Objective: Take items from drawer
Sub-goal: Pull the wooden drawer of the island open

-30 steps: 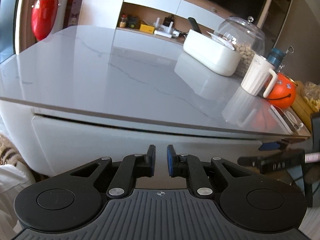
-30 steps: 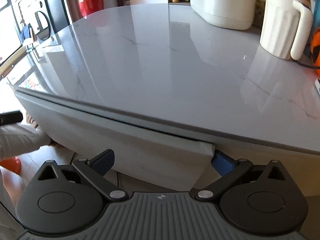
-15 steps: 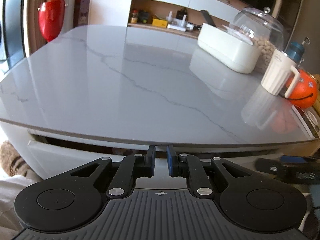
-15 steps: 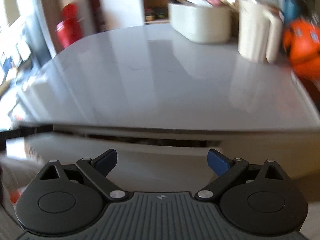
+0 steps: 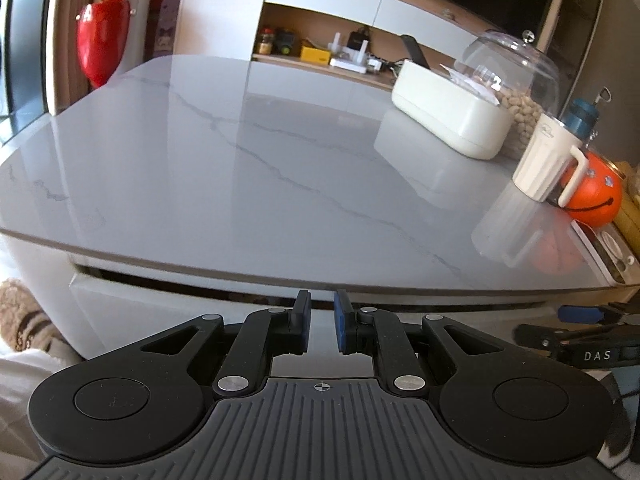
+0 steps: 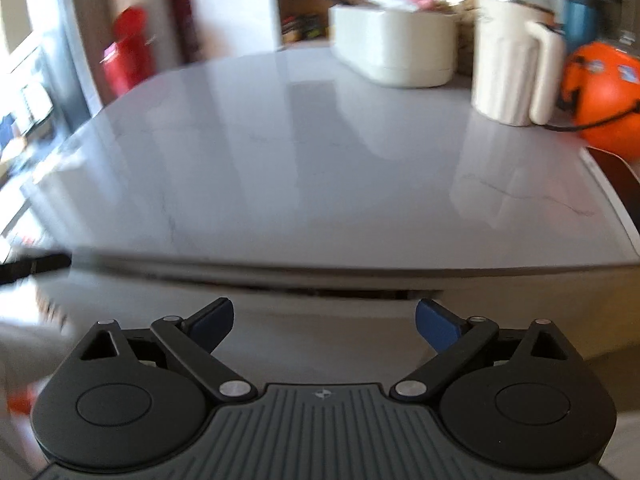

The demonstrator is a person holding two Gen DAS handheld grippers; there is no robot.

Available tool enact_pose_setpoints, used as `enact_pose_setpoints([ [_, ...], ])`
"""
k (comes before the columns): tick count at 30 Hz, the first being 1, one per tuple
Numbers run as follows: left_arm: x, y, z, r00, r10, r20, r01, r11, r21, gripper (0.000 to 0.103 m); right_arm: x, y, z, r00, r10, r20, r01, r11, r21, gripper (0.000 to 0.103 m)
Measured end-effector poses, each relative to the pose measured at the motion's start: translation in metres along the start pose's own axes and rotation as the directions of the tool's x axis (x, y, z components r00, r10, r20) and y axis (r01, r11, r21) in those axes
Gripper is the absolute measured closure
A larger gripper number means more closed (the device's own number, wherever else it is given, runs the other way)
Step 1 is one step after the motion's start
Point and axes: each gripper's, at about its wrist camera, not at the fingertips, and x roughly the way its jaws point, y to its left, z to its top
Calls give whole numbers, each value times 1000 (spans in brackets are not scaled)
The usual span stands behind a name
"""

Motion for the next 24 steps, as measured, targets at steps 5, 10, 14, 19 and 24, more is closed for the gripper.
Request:
enact_pose_setpoints([
  [5, 0, 0, -4, 1000, -22, -12, 22, 999, -26, 89, 13, -35, 10, 988, 140, -61, -134, 986, 101, 5],
  [10, -4, -6, -3, 999, -45, -15, 45, 999, 7, 89, 19, -43, 14, 979, 196, -55, -185, 971, 151, 1],
  [14, 1, -10, 2, 999, -45, -16, 45, 999, 13, 89, 14, -24, 6, 988, 132, -77, -133, 991, -6, 1],
  [19, 21, -14, 6, 998, -15, -60, 16, 1000, 16, 89, -1, -23, -2, 980, 163, -118, -164, 986, 1, 2],
  [24, 35, -15, -3, 994, 58, -95, -51, 996, 70, 89, -29, -7, -1, 1000, 18, -22, -18, 1000, 7, 6],
])
